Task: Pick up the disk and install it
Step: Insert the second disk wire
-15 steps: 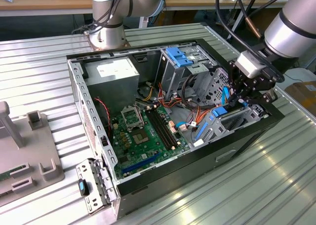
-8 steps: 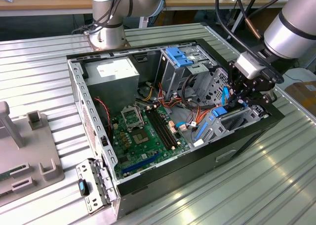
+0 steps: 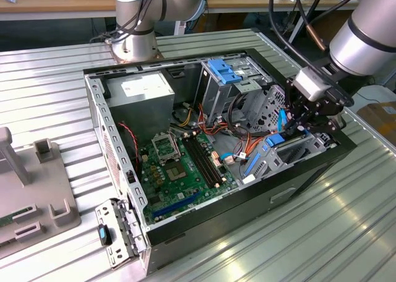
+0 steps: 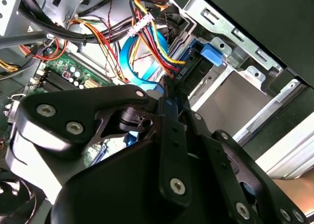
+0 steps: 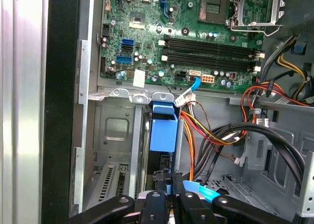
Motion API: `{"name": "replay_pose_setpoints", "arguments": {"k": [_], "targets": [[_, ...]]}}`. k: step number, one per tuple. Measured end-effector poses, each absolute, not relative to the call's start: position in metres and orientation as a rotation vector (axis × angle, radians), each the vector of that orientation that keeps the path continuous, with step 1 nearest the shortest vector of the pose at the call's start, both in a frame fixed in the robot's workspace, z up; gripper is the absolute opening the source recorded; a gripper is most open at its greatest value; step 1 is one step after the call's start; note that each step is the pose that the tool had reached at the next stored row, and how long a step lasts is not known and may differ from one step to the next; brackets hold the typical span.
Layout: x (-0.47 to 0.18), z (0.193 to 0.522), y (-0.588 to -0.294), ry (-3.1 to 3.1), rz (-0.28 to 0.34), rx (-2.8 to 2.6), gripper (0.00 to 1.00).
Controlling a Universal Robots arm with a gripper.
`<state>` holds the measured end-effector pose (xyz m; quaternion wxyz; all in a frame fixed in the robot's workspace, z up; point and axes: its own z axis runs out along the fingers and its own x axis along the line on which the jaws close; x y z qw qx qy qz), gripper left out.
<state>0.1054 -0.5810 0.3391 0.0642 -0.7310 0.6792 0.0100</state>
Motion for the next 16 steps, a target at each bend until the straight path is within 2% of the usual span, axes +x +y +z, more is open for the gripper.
{"name": "replay_pose_setpoints", "arguments": {"k": [14, 16], "targets": [[0.1054, 0.3355, -0.5812, 2.049, 0.033, -2.206, 0.18], [0.1054, 0.3363, -0.5812, 2.05, 0.031, -2.207, 0.3]]}}
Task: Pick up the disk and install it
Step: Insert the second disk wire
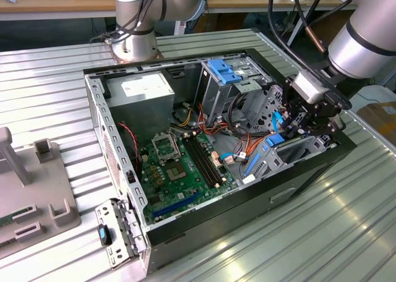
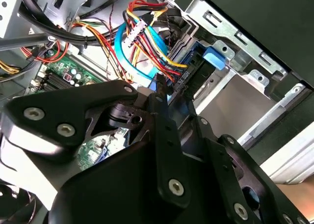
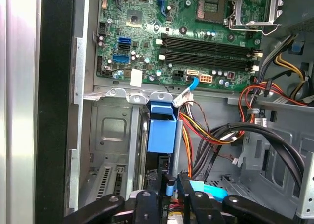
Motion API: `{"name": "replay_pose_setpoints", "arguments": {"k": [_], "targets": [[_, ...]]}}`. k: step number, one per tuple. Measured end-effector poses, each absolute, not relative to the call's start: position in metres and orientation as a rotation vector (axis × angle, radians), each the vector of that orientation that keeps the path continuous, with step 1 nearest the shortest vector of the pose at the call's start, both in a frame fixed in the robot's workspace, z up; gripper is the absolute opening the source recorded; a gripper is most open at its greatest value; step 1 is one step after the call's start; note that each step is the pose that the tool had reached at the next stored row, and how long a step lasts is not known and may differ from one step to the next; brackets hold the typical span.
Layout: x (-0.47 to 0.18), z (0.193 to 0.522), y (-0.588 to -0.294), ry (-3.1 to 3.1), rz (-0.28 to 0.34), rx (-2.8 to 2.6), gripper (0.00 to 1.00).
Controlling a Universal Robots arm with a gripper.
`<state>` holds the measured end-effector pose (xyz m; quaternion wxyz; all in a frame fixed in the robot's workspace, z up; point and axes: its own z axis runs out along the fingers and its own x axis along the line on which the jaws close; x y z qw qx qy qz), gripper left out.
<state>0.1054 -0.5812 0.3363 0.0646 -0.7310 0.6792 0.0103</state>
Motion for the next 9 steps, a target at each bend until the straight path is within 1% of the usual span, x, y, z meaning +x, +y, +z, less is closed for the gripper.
{"name": "replay_pose_setpoints", "arguments": {"k": [3, 6, 8, 9], "targets": [[0.105, 0.338, -0.581, 2.05, 0.031, -2.207, 0.3], [0.105, 0.369, -0.581, 2.05, 0.031, -2.207, 0.3], [0.105, 0.383, -0.581, 2.05, 0.031, -2.207, 0.3], [0.105, 0.384, -0.58, 2.05, 0.031, -2.207, 0.3]]}}
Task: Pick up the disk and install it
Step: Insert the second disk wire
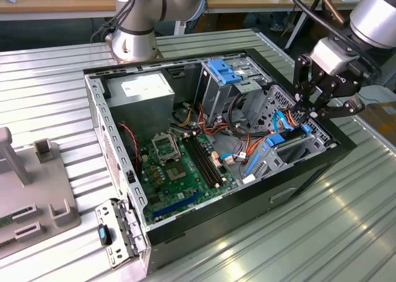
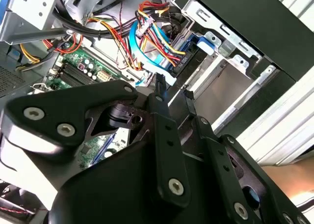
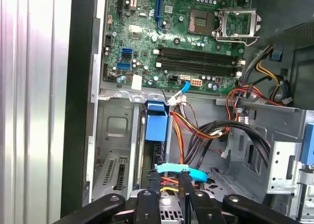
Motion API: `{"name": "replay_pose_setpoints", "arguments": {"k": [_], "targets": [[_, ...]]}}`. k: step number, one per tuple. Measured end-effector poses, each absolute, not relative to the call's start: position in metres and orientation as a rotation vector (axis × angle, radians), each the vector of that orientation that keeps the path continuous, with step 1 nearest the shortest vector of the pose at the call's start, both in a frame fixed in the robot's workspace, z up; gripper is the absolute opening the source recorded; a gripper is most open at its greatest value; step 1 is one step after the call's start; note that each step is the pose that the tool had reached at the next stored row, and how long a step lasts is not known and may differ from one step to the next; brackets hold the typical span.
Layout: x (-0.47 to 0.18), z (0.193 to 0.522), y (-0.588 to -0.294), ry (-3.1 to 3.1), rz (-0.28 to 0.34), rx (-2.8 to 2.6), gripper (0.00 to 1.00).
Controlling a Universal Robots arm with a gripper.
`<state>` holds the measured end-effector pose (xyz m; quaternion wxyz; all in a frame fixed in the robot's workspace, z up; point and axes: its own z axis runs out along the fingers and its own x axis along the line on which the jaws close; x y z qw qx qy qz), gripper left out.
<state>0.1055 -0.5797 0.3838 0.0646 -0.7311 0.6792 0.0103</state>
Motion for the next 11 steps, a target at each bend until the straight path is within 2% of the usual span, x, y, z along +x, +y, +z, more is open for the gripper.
{"name": "replay_pose_setpoints", "arguments": {"k": [11], "targets": [[0.1054, 0.3917, -0.5696, 2.05, 0.031, -2.207, 0.3]]}}
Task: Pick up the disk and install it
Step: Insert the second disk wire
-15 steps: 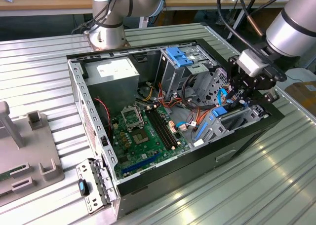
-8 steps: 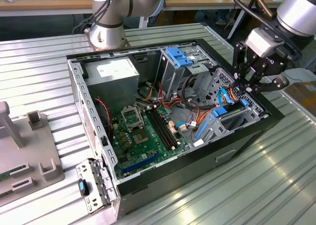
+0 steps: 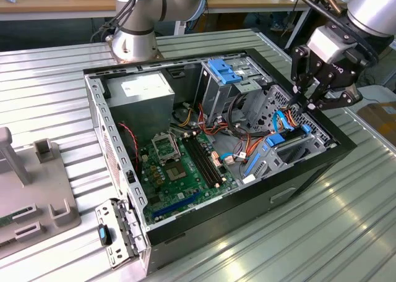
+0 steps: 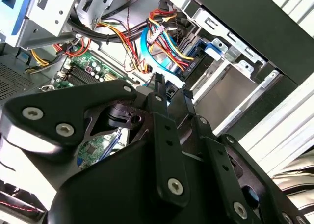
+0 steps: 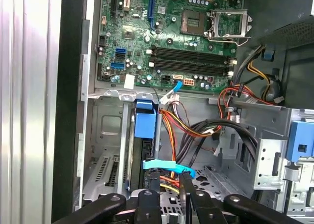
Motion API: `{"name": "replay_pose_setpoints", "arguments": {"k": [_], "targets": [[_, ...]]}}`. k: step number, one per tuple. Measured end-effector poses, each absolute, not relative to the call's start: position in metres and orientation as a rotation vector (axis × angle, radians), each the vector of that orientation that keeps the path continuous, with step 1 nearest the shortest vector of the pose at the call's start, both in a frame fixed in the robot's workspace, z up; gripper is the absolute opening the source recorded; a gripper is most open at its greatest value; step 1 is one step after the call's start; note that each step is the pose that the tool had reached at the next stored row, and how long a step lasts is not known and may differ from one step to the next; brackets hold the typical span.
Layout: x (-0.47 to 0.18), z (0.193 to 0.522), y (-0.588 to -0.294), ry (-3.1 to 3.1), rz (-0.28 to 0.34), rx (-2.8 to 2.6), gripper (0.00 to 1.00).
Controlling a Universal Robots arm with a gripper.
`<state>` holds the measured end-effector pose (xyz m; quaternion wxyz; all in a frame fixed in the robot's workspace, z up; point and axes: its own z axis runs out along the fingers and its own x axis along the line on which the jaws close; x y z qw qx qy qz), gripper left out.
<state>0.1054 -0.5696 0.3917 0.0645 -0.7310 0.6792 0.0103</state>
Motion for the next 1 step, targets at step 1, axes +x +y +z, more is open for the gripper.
{"name": "replay_pose_setpoints", "arguments": {"k": [1], "targets": [[0.1054, 0.3917, -0.5696, 2.05, 0.031, -2.207, 0.3]]}}
